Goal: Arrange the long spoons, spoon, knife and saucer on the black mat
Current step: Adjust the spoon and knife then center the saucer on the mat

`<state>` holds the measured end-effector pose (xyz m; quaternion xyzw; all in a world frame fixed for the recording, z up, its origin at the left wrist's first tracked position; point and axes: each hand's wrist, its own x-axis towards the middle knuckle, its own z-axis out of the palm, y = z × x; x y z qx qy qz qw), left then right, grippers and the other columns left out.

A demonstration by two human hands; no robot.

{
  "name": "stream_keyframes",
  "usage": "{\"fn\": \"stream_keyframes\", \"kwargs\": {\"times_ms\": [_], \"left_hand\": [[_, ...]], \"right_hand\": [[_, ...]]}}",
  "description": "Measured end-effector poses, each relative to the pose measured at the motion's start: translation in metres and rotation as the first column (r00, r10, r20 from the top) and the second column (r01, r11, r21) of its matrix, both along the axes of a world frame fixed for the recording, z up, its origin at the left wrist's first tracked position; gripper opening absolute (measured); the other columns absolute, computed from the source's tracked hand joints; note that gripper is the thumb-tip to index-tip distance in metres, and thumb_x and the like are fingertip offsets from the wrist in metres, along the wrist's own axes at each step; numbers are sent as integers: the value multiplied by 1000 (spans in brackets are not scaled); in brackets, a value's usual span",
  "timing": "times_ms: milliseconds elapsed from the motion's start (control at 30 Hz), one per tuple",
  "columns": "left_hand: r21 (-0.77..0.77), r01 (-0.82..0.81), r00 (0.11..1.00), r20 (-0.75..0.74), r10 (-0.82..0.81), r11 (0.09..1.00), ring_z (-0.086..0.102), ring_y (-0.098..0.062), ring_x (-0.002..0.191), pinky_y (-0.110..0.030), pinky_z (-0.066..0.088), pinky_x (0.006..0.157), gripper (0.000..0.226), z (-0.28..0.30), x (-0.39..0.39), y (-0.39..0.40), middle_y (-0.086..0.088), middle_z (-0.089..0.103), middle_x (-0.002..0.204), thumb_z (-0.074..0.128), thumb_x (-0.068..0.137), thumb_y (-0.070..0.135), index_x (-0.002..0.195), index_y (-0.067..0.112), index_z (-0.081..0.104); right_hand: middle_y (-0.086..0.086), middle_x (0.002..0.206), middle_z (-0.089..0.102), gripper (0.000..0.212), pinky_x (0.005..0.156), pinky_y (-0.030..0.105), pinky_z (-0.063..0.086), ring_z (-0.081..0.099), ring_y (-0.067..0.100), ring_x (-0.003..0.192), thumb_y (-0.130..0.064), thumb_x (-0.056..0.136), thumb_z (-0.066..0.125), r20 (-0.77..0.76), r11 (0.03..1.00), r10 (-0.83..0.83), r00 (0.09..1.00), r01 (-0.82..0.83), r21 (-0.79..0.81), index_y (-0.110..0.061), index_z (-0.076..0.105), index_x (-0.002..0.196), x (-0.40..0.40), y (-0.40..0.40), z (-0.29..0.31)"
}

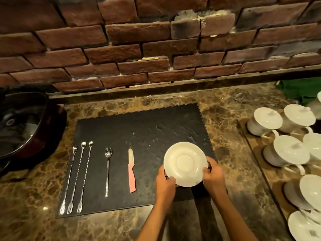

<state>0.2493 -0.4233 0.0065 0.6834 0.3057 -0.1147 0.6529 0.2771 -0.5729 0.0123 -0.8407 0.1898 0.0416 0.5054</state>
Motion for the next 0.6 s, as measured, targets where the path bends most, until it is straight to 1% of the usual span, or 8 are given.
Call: {"fn": "stream_keyframes", "kwargs": {"times_ms": [100, 200, 333, 400, 467, 500, 533, 600], "left_hand": [[54, -53, 998, -20, 55, 997, 62, -24, 115, -53, 58, 96, 47, 3, 18, 15, -4, 62, 124, 64, 93, 5, 137, 17, 53], [59, -60, 998, -19, 61, 996, 61, -26, 117, -55, 56, 99, 46, 4, 25, 23, -7, 63, 128, 64, 94, 7, 138, 15, 53], [57, -51, 998, -30, 53, 997, 61, -23, 115, -47, 60, 93, 46, 2, 28, 27, -3, 62, 127, 65, 95, 12, 139, 18, 52], [69, -20, 1000, -21, 21, 997, 62, -21, 112, -35, 64, 80, 46, 1, 27, 28, -1, 61, 124, 63, 96, 12, 140, 18, 51], [76, 23, 999, -25, -22, 997, 64, -21, 103, -24, 61, 67, 45, 5, 24, 32, 2, 60, 117, 61, 97, 11, 140, 18, 50], [108, 43, 999, -31, -40, 993, 66, -23, 101, -25, 62, 68, 46, 7, 23, 36, 0, 60, 115, 60, 97, 10, 142, 16, 49], [157, 66, 997, -44, -60, 985, 66, -27, 102, -32, 63, 76, 48, 13, 22, 40, -4, 59, 116, 58, 97, 11, 144, 14, 46], [300, 82, 997, -21, -79, 950, 61, -28, 110, -44, 55, 99, 56, 24, 21, 48, -8, 53, 124, 57, 98, 13, 151, 11, 40]], "right_hand": [[14, 106, 69, 35, 87, 38, 51, 63, 26, 96, 2, 86, 53, -16, 999, 31, 999, -31, -14, -6, 60, 120, 20, 14, 0], [15, 114, 68, 36, 96, 43, 49, 62, 30, 106, 1, 88, 51, -80, 999, 43, 996, -45, -20, -7, 59, 123, 34, 27, -1], [12, 118, 67, 34, 100, 46, 48, 62, 28, 109, -6, 91, 52, -126, 999, 36, 991, -38, -14, -11, 58, 125, 38, 31, -2], [12, 118, 67, 35, 98, 43, 49, 62, 27, 107, -6, 92, 50, -136, 999, 46, 990, -49, -20, -10, 58, 125, 37, 29, -1], [14, 118, 66, 33, 91, 36, 47, 61, 26, 103, -6, 91, 48, -146, 997, 64, 987, -69, -31, -8, 59, 123, 35, 25, 0], [17, 119, 64, 33, 88, 34, 45, 60, 29, 103, -8, 92, 47, -139, 996, 72, 988, -80, -50, -6, 58, 123, 34, 23, -1], [19, 123, 61, 34, 89, 35, 44, 58, 32, 107, -11, 92, 47, -138, 994, 72, 988, -83, -73, -5, 56, 124, 33, 24, 5], [18, 132, 53, 38, 97, 39, 43, 53, 33, 118, -16, 93, 48, -75, 992, 56, 996, -64, -108, -7, 52, 130, 32, 25, 19]]}}
